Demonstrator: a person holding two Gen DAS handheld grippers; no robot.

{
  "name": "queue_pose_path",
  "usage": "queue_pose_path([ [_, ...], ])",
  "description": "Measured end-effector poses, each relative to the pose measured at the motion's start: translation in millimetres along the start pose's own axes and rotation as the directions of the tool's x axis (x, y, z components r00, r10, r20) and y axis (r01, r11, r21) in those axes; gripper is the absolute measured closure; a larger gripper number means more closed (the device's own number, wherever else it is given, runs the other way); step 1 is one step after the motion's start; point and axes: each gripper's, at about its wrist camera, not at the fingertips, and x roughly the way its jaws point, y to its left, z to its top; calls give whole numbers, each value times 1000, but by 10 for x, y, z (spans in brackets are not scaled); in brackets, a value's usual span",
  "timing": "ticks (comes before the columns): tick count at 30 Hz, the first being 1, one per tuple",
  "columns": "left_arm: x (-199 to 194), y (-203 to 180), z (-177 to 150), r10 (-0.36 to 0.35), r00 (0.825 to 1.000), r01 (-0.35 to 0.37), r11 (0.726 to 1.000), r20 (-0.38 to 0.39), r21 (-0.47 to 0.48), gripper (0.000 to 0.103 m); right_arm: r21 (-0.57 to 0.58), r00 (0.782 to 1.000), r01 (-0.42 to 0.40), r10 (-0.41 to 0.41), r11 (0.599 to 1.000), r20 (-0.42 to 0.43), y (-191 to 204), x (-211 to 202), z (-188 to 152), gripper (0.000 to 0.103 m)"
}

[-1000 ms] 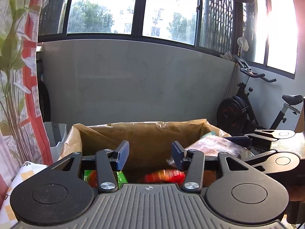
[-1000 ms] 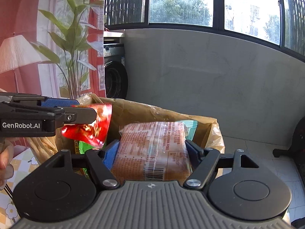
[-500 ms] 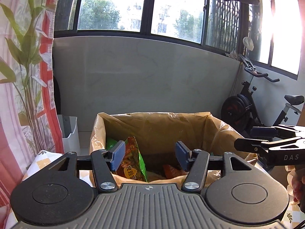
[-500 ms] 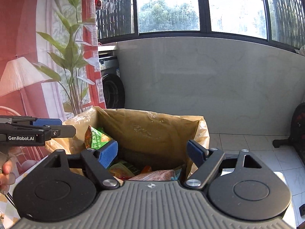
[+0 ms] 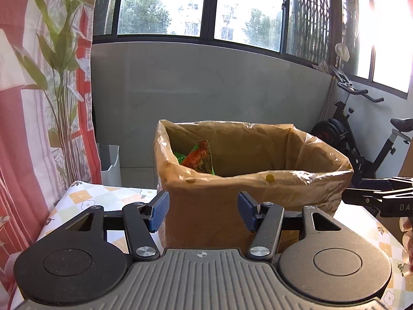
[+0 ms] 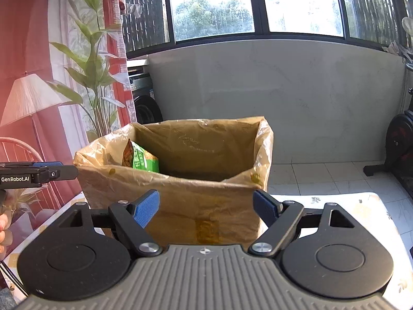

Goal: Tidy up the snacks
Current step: 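Move both tools back down to the snack pile beside the box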

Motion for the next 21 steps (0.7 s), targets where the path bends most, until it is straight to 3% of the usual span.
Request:
queue_pose_path([
  [6,13,72,-216,-9,999,8,999,-33,-42,42,30,999,29,-28,999,-19,12,9,-266,21],
  [14,104,111,-480,-11,996,5,998,-84,-65,42,111,990,-8,23,994,-138,44,365,-569,21],
  [21,185,169,-627,-1,993,-10,995,-116,-94,42,150,971,14,22,989,-239,39,723,-710,21],
])
